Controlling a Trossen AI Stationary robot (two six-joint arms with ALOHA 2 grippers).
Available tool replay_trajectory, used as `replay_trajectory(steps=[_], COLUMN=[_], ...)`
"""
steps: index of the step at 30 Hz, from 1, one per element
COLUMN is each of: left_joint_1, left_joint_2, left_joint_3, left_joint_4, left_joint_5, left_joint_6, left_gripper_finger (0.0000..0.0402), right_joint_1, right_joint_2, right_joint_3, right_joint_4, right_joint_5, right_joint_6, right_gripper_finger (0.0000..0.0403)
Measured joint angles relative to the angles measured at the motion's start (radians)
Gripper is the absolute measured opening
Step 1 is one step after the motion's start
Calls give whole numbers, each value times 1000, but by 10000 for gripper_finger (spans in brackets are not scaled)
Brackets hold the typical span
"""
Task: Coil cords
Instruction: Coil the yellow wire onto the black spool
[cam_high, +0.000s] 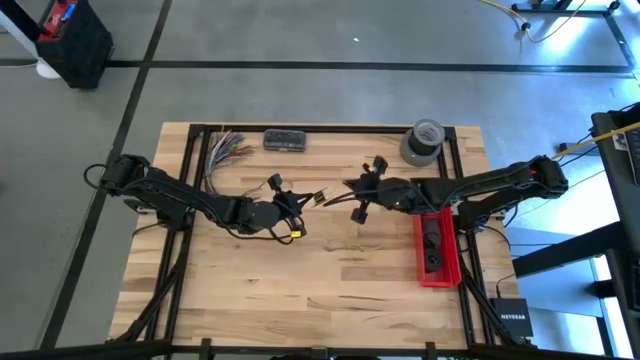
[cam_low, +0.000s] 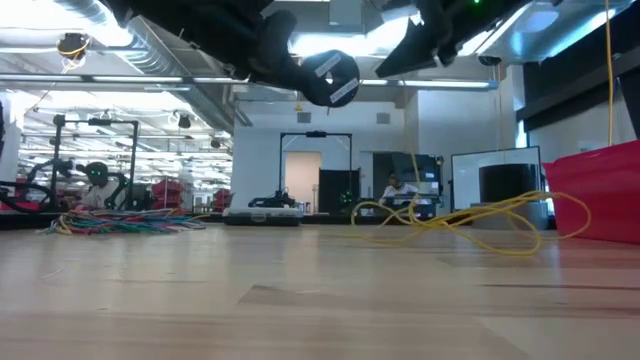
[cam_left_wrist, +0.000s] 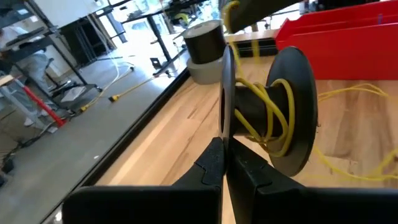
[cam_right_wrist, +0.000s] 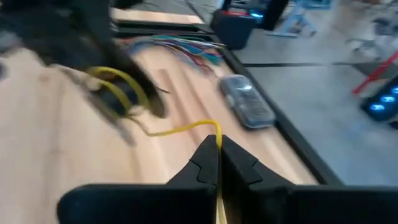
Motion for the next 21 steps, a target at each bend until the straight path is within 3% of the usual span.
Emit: replay_trajectory(steps=[5, 14, 21], left_joint_1=[1, 39, 66], left_joint_2=[0, 3, 6], left_joint_3=[0, 0, 0], left_joint_4=[-9, -3, 2], left_joint_5=[5, 4, 3], left_joint_6=[0, -78, -159], left_gripper_finger=[0, 0, 0], right_joint_1=[1, 2, 2], right_joint_2=[1, 92, 238], right_joint_3=[0, 1, 46], right_joint_4=[77, 384, 473], right_joint_5=[18, -244, -277], right_joint_6=[-20, 12, 37], right_gripper_finger=[5, 5, 5])
